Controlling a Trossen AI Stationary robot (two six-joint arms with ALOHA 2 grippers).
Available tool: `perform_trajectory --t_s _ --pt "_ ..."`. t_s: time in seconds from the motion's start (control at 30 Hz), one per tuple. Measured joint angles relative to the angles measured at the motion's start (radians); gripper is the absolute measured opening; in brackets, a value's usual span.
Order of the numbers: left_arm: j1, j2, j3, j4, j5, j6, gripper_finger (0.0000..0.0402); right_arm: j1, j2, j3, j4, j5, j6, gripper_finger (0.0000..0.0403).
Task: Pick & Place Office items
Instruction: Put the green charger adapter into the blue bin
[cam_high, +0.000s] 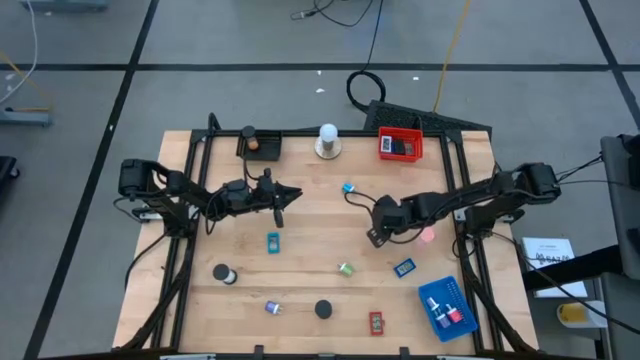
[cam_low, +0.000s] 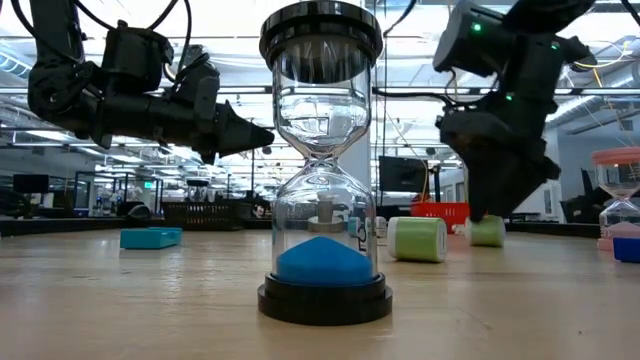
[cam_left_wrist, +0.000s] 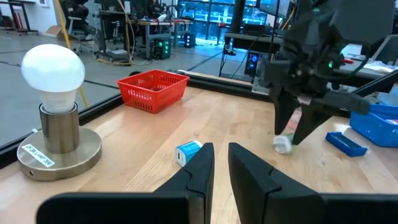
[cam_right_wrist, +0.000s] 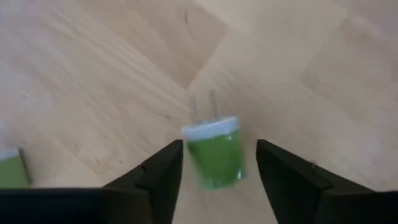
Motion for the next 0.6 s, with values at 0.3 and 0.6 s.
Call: perform_trajectory --t_s 0.3,0.6 --pt "0.000 0.000 0.000 -0.001 0.000 0.000 0.0056 -0.012 0.033 0.034 -0.022 -0.004 -0.044 0.0209" --pt "0.000 0.000 0.000 0.000 0.000 0.000 0.0056 -0.005 0.079 0.034 -0.023 -0.047 -0.013 0.0177"
